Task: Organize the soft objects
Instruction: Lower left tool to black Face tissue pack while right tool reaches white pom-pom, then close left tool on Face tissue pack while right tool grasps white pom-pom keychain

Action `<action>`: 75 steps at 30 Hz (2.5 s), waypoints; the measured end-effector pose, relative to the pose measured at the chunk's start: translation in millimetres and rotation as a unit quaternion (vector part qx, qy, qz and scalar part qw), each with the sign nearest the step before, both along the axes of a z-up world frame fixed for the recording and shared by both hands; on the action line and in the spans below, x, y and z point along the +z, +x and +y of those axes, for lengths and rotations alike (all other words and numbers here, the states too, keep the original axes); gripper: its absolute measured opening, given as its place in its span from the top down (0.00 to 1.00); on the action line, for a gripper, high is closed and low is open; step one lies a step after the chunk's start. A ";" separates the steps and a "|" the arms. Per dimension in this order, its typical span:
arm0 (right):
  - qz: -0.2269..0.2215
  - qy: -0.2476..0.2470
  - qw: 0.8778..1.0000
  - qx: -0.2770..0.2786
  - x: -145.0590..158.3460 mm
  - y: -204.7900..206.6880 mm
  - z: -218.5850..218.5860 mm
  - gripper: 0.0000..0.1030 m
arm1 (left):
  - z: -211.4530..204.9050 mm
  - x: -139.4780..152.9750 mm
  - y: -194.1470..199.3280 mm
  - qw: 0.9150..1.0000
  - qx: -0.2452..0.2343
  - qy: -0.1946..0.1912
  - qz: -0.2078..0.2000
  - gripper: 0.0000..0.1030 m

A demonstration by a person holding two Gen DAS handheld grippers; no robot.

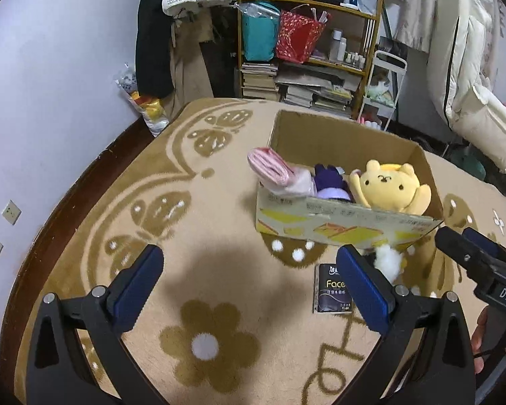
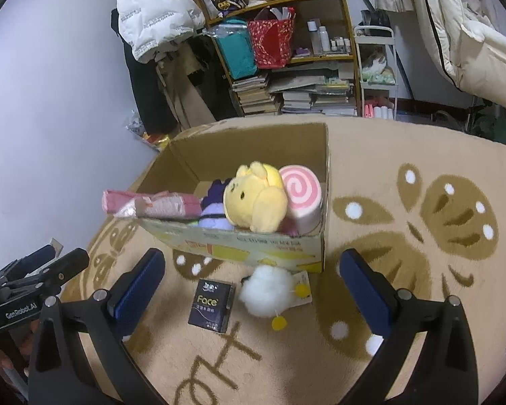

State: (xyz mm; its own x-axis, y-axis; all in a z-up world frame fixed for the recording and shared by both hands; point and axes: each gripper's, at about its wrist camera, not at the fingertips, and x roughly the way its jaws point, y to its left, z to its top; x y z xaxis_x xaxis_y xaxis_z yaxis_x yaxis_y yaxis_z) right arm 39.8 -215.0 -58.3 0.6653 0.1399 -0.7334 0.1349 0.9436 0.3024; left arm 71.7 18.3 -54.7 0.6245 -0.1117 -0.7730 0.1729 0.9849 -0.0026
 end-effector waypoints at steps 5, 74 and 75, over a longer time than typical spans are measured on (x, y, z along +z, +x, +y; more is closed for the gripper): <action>0.017 0.004 1.000 0.001 -15.5 2.7 1.1 0.00 | -14.1 -15.3 -1.7 0.999 -0.020 0.030 0.010 0.02; 0.109 0.032 0.993 0.017 -103.9 44.9 6.0 0.59 | -71.3 -149.5 51.8 0.985 -0.103 0.041 0.134 0.56; 0.107 0.030 0.994 0.019 -101.7 44.5 6.7 0.62 | -73.7 -147.3 50.7 0.985 -0.102 0.041 0.134 0.56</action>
